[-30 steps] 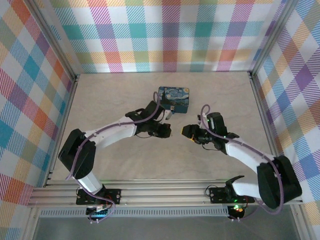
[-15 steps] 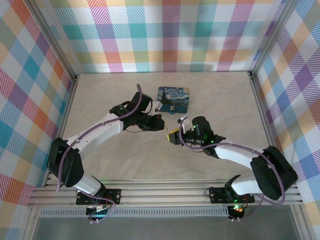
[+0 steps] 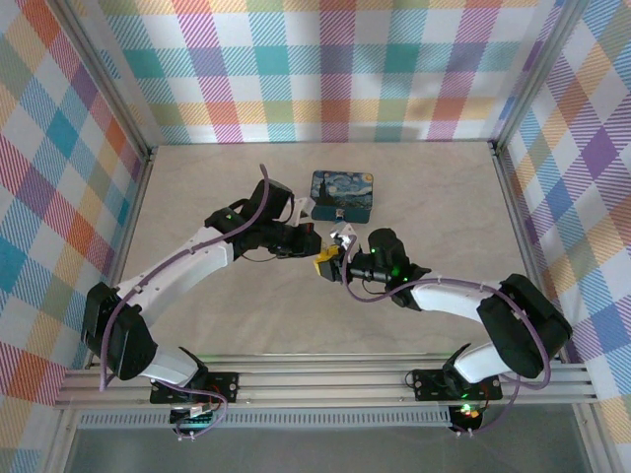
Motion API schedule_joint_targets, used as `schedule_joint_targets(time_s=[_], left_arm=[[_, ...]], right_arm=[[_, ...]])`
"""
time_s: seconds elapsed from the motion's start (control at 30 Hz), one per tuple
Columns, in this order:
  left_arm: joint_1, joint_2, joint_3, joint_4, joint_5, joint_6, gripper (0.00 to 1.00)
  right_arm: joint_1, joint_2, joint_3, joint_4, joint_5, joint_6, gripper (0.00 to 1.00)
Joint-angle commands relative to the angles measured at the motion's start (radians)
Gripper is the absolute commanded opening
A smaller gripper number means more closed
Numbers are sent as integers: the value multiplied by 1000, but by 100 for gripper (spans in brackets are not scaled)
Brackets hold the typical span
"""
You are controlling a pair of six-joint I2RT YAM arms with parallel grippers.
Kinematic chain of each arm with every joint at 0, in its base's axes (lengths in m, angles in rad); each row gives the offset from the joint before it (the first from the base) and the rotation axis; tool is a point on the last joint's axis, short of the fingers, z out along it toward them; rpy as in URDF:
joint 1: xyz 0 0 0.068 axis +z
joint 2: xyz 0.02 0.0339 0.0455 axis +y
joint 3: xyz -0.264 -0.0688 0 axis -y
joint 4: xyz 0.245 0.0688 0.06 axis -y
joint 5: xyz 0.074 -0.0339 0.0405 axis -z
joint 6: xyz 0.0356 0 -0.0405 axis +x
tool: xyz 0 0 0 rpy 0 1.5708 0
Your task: Unlock the padlock with the key
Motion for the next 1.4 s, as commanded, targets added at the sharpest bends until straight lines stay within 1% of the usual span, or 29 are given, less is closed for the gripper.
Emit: schedule_joint_targets(time_s=[0.0, 0.03, 0.2, 0.27, 0.4, 0.53, 0.57, 0.63, 0.7, 0.77, 0.83, 0.9, 1.0, 1.07, 1.13, 1.2, 1.27, 1.37], left_arm=[[5, -2, 10, -24, 24, -3, 0], [5, 0, 8, -22, 20, -4, 0], [8, 2, -1, -16, -4, -7, 0], [11, 2, -5, -15, -4, -7, 0], [15, -1, -21, -6, -8, -15, 0], [25, -12, -53, 21, -13, -26, 0], [27, -14, -60, 29, -14, -25, 3], [32, -24, -73, 49, -8, -8, 19], [38, -47, -87, 56, -36, 8, 31], [57, -82, -109, 68, -60, 26, 40], [83, -135, -143, 105, -58, 63, 46], [108, -195, -183, 159, -21, 137, 48], [114, -285, -245, 240, 17, 265, 51], [113, -333, -289, 320, 79, 315, 57], [111, -356, -310, 370, 158, 356, 60], [108, -353, -309, 383, 242, 403, 61], [103, -335, -298, 371, 306, 438, 62], [97, -288, -263, 308, 371, 492, 61]], right_arm=[[6, -1, 16, 58, 5, -32, 27], [5, -5, 12, 59, 8, -34, 26], [5, -41, -8, 39, 25, -46, 5], [5, -65, -13, -6, 30, -49, 0], [6, -127, 7, -146, 66, -19, 0], [6, -175, 2, -205, 33, -14, 0], [6, -184, 4, -230, 19, -14, 0], [4, -196, 23, -299, -15, -18, 0], [3, -200, 63, -405, -55, -32, 0], [-8, -194, 114, -530, -102, -41, 0], [-35, -186, 163, -651, -178, -68, 0], [-56, -181, 207, -767, -239, -107, 0], [-66, -178, 257, -885, -293, -156, 0], [-66, -170, 290, -940, -327, -179, 0], [-66, -155, 319, -986, -359, -200, 0], [-66, -138, 349, -1028, -373, -212, 0], [-64, -132, 358, -1033, -371, -206, 0], [-61, -132, 352, -1006, -392, -179, 0]])
